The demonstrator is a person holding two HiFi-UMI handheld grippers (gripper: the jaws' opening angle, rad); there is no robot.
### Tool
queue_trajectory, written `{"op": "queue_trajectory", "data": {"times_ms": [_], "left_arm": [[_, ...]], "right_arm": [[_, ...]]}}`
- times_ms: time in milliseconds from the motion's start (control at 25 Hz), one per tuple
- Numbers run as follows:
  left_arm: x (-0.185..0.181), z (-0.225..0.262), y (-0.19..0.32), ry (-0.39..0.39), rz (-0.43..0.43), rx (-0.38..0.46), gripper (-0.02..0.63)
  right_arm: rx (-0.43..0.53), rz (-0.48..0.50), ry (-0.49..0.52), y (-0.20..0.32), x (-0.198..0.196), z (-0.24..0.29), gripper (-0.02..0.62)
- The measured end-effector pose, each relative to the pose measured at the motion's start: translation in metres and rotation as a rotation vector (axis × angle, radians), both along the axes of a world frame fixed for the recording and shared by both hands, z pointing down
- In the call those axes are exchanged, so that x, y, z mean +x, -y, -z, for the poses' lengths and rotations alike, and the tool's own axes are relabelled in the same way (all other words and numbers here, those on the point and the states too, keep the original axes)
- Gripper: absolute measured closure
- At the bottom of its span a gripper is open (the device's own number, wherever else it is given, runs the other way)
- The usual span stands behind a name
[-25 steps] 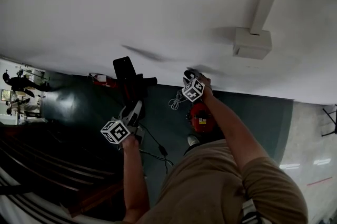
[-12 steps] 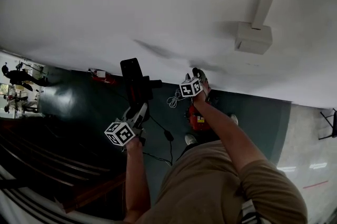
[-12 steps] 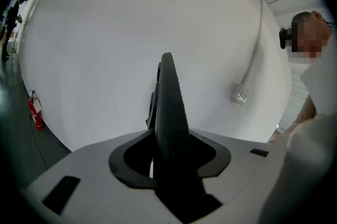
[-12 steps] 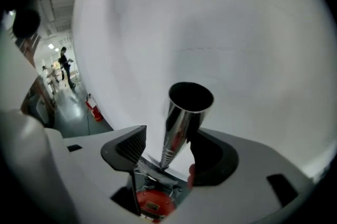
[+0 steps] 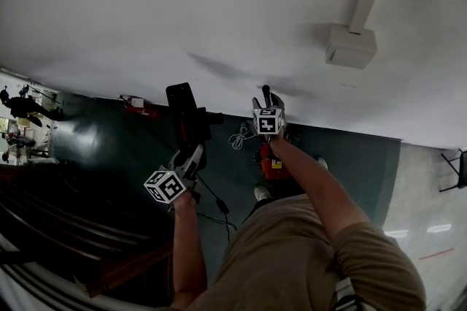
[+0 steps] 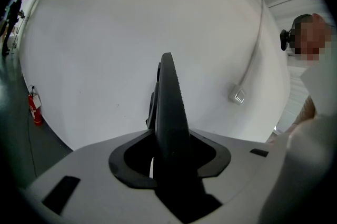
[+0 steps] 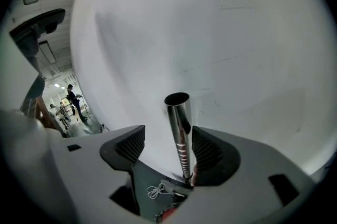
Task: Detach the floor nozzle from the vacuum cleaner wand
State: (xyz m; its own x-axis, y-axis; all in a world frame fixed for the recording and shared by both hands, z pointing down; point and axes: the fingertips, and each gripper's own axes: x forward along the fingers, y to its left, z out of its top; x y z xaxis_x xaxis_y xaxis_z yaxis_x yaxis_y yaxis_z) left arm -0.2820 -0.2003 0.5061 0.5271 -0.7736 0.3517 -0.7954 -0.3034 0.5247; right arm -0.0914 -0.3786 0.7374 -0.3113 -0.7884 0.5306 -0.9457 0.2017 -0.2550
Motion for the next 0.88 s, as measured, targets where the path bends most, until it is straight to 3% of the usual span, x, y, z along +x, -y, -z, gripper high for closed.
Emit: {"op": "queue_trajectory", "data": {"times_ms": [200, 640, 880], "left_arm": [[0.0, -0.002, -0.003, -0.008, -0.009, 0.0, 0.434], [-0.009, -0.011, -0.007, -0.044, 0.013, 0.02, 0.434], [-0.036, 0.004, -0.027, 0.101, -0.007, 0.055, 0.434]], "right_arm": [[0.026, 0.043, -0.062, -0.006, 0.005, 0.011, 0.328], [0.043, 0.109, -0.099, -0.01, 0.015, 0.005, 0.328], [0.09, 0.157, -0.124, -0.031, -0.006, 0.028, 0.33]]}}
